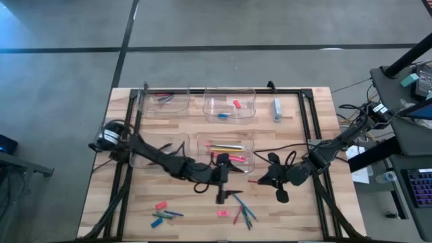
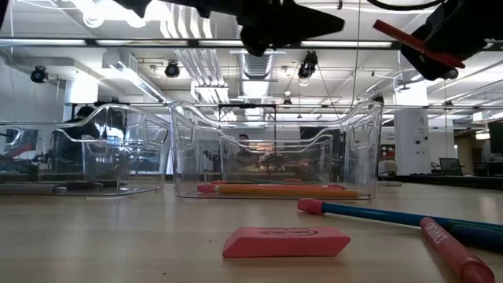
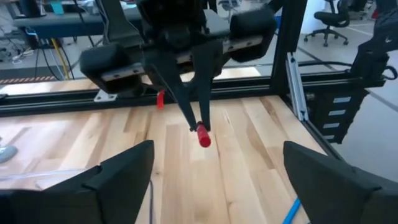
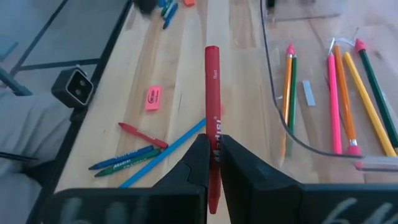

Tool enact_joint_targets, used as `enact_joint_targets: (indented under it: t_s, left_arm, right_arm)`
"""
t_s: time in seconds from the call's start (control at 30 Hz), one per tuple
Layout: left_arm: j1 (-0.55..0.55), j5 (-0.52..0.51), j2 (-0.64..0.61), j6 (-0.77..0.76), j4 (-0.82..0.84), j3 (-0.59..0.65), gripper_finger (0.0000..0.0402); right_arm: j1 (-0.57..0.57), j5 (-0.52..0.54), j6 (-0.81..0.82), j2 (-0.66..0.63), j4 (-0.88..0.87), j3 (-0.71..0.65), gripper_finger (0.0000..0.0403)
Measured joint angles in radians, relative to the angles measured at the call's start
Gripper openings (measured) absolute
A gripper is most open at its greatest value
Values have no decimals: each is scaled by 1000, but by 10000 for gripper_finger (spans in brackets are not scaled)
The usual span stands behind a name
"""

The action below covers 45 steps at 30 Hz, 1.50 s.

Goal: Sort crayons/erasers/pens/pencils in bins
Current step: Put the top red crayon into the top left transparent bin

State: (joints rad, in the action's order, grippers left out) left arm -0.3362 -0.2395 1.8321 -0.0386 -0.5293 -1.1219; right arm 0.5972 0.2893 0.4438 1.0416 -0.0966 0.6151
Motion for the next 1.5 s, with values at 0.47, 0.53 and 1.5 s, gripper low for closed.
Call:
enact_joint_targets:
  t_s: [0.47,0.53,1.5]
  left_arm:
    - [22,0,96,-7,-16,-81,311]
    - [23,-1,96,-7,-21,-81,304]
    - [23,-3,96,-9,-37,-72,204]
  right_arm:
    - [0,26,-3,0,12,0,15]
    - [0,26,-3,0,13,0,15]
    - [-29,52,-66,98,132,32,15]
